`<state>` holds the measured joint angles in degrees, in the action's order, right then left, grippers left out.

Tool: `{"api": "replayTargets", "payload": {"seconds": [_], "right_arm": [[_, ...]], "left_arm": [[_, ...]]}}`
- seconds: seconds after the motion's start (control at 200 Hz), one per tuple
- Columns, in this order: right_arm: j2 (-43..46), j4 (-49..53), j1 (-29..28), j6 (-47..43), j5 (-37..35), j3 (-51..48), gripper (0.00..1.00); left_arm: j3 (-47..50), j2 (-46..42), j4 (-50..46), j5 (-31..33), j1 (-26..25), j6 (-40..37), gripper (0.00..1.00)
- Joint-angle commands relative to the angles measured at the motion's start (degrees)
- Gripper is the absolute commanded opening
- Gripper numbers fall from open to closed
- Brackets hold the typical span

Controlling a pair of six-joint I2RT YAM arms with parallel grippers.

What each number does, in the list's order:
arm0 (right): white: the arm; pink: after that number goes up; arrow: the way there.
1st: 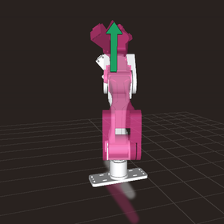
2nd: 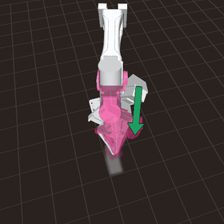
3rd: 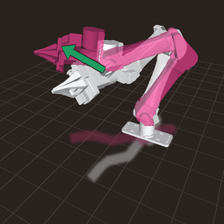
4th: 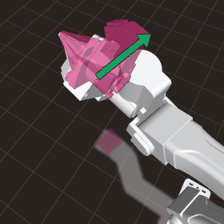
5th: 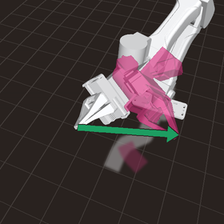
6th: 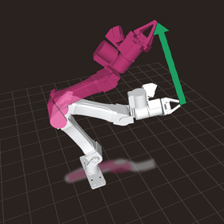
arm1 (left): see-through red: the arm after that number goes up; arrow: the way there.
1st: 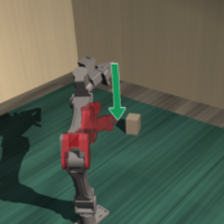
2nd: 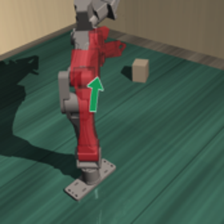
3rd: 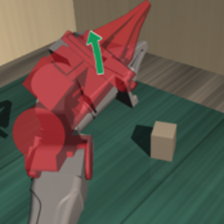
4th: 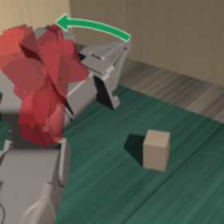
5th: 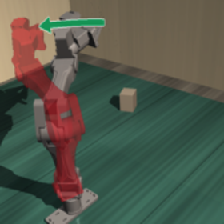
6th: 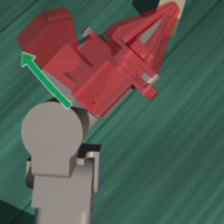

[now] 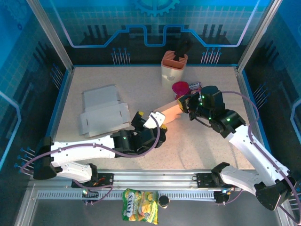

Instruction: Fold the paper box

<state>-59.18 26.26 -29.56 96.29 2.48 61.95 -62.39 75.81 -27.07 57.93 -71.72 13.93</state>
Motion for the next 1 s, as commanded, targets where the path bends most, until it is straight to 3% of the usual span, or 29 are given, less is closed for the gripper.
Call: {"api": "replayTargets", "payload": {"seconds": [0.0,0.13,0.225,0.275,0.34,0.63,0.855,0.995], "right_arm": [[-0.1,1.2,0.0,2.2,-1.7,2.2,0.00],[-0.1,1.5,0.1,2.3,-1.8,2.1,0.00],[-0.1,1.5,0.0,2.4,-1.7,1.8,0.00],[-0.1,1.5,0.2,2.5,-1.7,1.5,0.00],[-0.1,1.3,0.2,2.6,-1.7,1.1,0.00],[-1.2,-0.1,0.7,1.7,-0.8,0.3,0.00],[-1.8,0.0,1.6,-2.2,-0.1,1.9,0.00],[-3.2,-2.1,2.5,-3.2,1.8,1.2,0.00]], "left_arm": [[1.8,-0.7,2.4,6.3,0.8,3.3,0.96],[3.4,-0.2,2.2,6.6,2.6,5.2,0.96],[4.5,-0.5,3.3,6.4,3.4,4.8,0.88],[5.1,-0.9,4.0,6.3,3.5,4.0,0.77],[6.1,-1.7,5.3,6.2,3.5,2.9,0.54],[10.5,-6.9,11.3,-1.5,4.4,-3.5,0.00],[10.0,-10.6,11.6,-16.4,4.3,-3.9,0.00],[7.7,-10.1,9.4,-20.5,4.3,-0.8,0.00]]}}
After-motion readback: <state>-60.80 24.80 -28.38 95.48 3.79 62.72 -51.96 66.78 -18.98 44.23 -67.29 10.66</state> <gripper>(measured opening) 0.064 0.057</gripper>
